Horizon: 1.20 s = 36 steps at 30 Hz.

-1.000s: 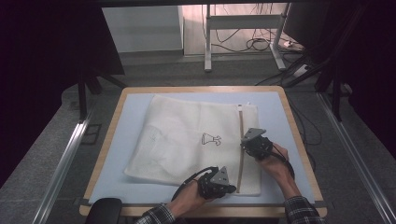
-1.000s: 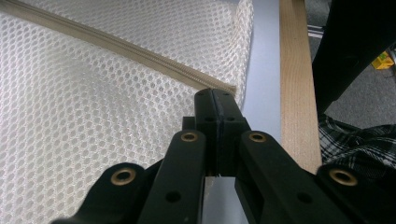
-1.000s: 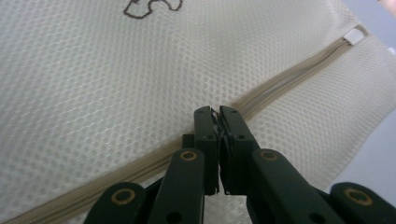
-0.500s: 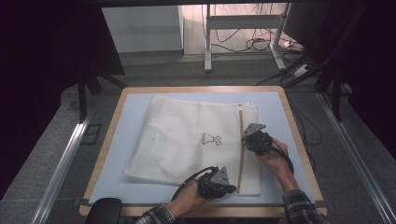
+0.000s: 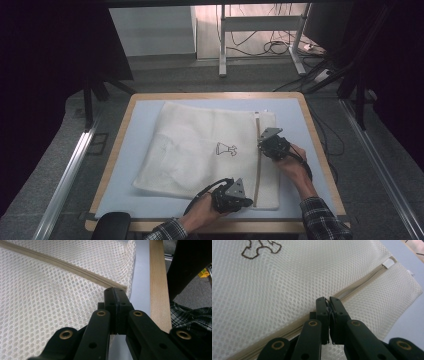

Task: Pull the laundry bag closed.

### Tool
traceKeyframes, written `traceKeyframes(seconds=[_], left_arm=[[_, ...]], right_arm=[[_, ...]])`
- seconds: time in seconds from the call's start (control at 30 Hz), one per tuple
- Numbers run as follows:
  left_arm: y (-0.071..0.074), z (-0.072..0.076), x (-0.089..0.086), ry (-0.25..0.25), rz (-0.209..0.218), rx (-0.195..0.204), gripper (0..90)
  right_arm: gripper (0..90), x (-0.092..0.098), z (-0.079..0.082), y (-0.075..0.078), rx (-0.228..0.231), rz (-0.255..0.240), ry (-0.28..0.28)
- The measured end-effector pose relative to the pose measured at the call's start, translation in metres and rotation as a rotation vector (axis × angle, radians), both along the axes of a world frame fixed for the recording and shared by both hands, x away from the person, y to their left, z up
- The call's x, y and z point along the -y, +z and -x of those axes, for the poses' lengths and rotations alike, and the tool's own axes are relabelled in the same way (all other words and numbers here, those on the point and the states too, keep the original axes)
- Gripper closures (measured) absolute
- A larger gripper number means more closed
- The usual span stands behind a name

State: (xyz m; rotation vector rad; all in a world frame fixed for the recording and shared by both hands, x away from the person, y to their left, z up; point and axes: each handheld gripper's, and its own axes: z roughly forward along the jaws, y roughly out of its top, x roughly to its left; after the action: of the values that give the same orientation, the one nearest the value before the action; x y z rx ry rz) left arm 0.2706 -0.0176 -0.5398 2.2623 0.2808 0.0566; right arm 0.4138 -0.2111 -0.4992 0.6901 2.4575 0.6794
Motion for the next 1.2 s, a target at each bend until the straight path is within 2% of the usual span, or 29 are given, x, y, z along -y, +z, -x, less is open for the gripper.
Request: traceKeyframes(seconds=[0.9,1.2], left_arm=[[0.0,0.0,0.0,0.0,0.0,0.001,89.8],[0.0,0.0,0.0,0.001,0.0,0.001,89.8]], right_arm=[[85.7,0.001,-0.039,-0.002,-0.001,-0.013,-0.05],[85.7,0.001,-0.057,-0.004,0.001,-0.018,-0.075]])
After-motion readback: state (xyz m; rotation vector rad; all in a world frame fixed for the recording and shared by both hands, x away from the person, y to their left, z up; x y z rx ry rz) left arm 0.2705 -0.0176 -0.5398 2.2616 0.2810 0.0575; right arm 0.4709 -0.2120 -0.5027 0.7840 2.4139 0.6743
